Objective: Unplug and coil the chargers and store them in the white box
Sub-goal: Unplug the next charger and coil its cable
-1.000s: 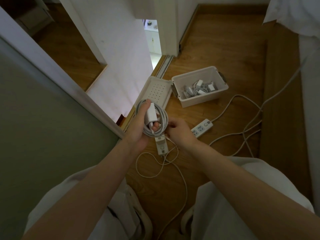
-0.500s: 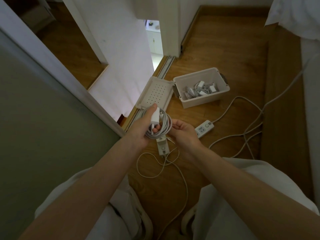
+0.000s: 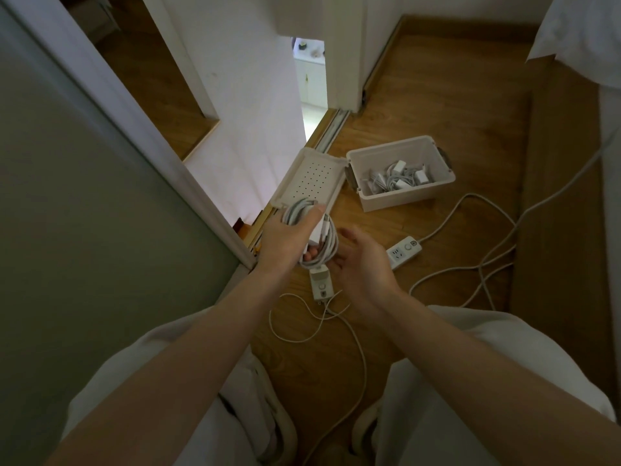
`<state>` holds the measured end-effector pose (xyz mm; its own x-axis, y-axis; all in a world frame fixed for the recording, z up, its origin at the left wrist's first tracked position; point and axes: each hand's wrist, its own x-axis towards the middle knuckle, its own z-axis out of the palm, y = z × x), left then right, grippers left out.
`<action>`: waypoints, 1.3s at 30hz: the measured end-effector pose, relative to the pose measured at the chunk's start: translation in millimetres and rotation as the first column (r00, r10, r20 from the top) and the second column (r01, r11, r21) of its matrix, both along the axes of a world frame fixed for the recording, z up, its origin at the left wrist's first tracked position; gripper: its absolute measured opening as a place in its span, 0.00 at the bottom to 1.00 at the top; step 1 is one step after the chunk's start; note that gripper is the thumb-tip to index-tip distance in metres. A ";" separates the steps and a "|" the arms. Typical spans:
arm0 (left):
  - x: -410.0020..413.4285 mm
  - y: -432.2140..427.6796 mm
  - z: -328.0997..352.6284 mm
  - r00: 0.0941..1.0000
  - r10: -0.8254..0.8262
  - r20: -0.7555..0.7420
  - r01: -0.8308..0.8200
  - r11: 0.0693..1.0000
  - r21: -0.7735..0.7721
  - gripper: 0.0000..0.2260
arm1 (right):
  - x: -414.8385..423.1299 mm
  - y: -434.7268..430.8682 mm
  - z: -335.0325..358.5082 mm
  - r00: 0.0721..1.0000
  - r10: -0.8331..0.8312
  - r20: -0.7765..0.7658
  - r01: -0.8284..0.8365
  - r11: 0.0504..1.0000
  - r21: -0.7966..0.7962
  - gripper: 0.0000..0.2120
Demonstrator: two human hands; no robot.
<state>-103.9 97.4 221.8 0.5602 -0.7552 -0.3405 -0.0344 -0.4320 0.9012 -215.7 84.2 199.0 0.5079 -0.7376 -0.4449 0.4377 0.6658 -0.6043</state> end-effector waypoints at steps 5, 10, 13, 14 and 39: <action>7.8 2.5 -7.8 0.999 0.008 -0.042 -0.006 1.000 0.028 0.15 | 1.7 1.2 -2.3 0.952 0.066 -0.298 -0.163 0.935 -0.314 0.17; 9.0 4.6 -9.8 0.999 -0.003 -0.038 0.004 1.000 0.002 0.14 | 1.6 -2.4 -2.8 0.907 0.044 -0.418 -0.255 0.849 -0.463 0.14; 7.3 5.4 -11.9 0.999 -0.003 -0.038 0.002 1.000 -0.028 0.10 | 2.7 -0.8 -3.8 0.894 0.018 -0.447 -0.262 0.832 -0.490 0.11; 7.3 5.4 -13.3 0.999 -0.002 -0.032 0.001 1.000 -0.032 0.10 | 3.1 -1.1 -5.2 0.882 0.014 -0.471 -0.276 0.826 -0.492 0.10; 32.2 3.7 -30.0 0.920 0.004 -0.392 -0.029 0.998 -0.058 0.22 | -9.5 -2.4 20.7 0.751 -0.328 -0.573 -0.336 0.558 -0.759 0.11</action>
